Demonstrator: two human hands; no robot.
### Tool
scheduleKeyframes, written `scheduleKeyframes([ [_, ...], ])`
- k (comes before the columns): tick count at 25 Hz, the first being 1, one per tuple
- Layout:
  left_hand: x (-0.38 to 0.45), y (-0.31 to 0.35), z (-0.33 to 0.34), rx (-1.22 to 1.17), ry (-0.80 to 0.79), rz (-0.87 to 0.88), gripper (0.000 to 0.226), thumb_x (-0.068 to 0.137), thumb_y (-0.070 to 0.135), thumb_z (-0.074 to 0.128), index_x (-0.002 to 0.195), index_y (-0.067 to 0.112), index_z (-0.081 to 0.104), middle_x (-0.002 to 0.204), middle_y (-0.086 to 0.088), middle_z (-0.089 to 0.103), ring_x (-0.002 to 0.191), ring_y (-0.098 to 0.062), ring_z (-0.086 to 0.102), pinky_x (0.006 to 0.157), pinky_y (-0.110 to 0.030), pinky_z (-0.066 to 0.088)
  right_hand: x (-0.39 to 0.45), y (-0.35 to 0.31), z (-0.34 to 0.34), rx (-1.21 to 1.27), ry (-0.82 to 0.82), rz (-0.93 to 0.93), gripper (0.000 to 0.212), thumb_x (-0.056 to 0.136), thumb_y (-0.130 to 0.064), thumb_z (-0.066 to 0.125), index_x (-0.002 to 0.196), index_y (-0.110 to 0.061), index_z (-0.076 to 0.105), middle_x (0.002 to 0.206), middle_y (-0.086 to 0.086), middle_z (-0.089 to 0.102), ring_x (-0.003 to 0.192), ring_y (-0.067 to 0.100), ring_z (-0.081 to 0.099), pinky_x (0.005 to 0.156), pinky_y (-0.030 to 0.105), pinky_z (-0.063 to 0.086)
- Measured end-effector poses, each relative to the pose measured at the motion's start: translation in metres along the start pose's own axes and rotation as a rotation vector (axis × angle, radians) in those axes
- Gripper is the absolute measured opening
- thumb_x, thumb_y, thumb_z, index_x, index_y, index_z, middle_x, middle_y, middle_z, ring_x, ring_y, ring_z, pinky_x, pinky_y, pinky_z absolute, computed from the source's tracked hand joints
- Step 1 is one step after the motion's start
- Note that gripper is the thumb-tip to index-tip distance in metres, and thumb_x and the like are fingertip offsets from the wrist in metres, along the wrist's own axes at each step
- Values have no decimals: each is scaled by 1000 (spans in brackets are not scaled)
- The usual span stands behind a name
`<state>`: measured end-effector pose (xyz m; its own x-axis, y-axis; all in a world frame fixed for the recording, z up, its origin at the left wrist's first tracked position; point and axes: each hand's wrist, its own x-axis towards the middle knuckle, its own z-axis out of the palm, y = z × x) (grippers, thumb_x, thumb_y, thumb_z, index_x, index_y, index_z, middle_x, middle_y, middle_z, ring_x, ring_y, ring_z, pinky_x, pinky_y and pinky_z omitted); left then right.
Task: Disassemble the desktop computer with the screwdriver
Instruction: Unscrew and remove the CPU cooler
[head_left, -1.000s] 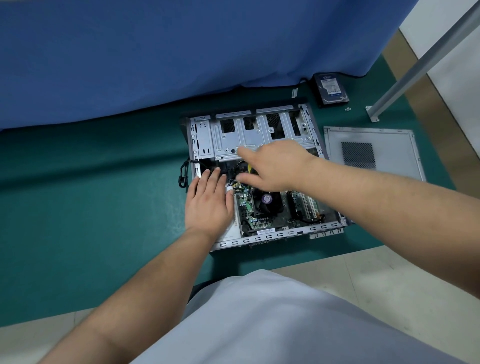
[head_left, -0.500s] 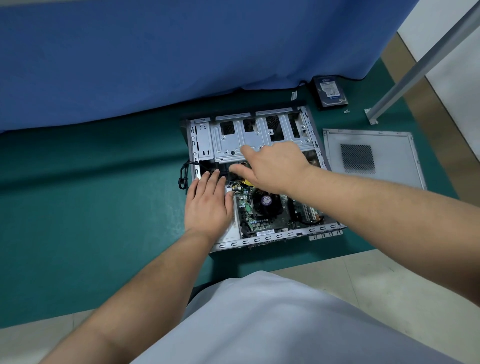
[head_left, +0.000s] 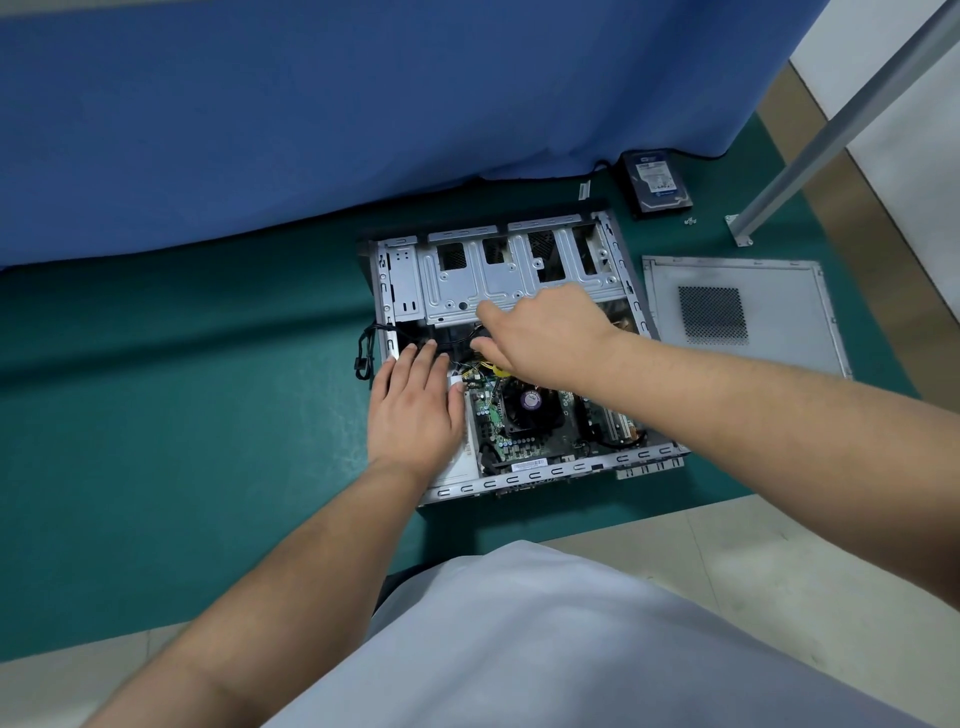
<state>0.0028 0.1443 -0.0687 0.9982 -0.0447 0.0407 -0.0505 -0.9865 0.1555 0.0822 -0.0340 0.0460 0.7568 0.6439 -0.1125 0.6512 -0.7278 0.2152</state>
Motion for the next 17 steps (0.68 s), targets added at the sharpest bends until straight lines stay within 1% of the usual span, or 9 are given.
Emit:
scheduleKeyframes([
  [2, 0, 1, 0, -5, 12, 0, 58, 104, 44, 27, 145, 16, 56, 156, -3, 49, 150, -21, 35, 126, -42, 17, 1, 6, -3, 45, -22, -239, 38, 102, -44, 40, 126, -15, 47, 97, 7, 67, 86, 32, 60, 69, 39, 45],
  [4, -1, 1, 0, -7, 13, 1, 58, 104, 44, 27, 145, 16, 57, 156, -3, 49, 149, -21, 35, 126, -42, 17, 0, 11, -7, 98, -73, -333, 46, 98, -43, 44, 134, -15, 45, 109, 8, 62, 101, 31, 57, 83, 43, 45],
  [5, -1, 1, 1, -6, 14, 2, 58, 104, 44, 28, 145, 16, 56, 156, -2, 49, 150, -21, 35, 126, -42, 17, -1, 11, -8, 105, -75, -277, 50, 99, -48, 42, 138, -15, 42, 108, 10, 62, 101, 32, 58, 82, 43, 45],
  [7, 0, 1, 0, -4, 7, 3, 57, 104, 44, 27, 146, 16, 55, 157, -2, 48, 150, -21, 34, 126, -42, 17, -1, 4, -2, 72, -12, -47, 65, 101, -65, 28, 139, -14, 39, 93, 11, 68, 88, 34, 66, 67, 39, 42],
  [9, 0, 1, 0, -4, 8, 6, 57, 104, 43, 28, 146, 16, 55, 157, -2, 48, 150, -21, 34, 126, -42, 17, 0, -3, 2, 9, 23, 85, 67, 102, -68, 23, 131, -12, 45, 82, 8, 70, 76, 33, 69, 57, 33, 33],
  [11, 0, 1, 0, -5, 15, 7, 57, 103, 43, 29, 145, 16, 57, 156, -3, 50, 149, -21, 35, 126, -42, 17, 4, -1, 1, 28, -3, -43, 49, 106, -56, 32, 123, -12, 46, 85, 8, 70, 78, 33, 67, 54, 33, 34],
  [14, 0, 1, 0, -9, 22, 6, 58, 103, 43, 28, 144, 15, 57, 155, -3, 50, 149, -21, 36, 126, -41, 16, 3, 10, -8, 117, -87, -390, 36, 97, -42, 48, 118, -14, 48, 98, 5, 62, 91, 26, 54, 75, 40, 45],
  [15, 0, 1, 0, -7, 21, 5, 58, 103, 44, 28, 144, 16, 57, 155, -3, 50, 149, -21, 36, 126, -41, 15, 1, 11, -9, 122, -83, -374, 38, 95, -44, 48, 117, -14, 50, 100, 6, 61, 94, 27, 54, 79, 41, 45],
  [17, 0, 0, 0, -5, 18, 4, 58, 103, 44, 28, 144, 16, 57, 155, -3, 50, 149, -21, 36, 126, -41, 16, -1, 8, -7, 96, -22, -161, 52, 98, -60, 35, 119, -14, 50, 91, 8, 65, 89, 32, 62, 68, 40, 44],
])
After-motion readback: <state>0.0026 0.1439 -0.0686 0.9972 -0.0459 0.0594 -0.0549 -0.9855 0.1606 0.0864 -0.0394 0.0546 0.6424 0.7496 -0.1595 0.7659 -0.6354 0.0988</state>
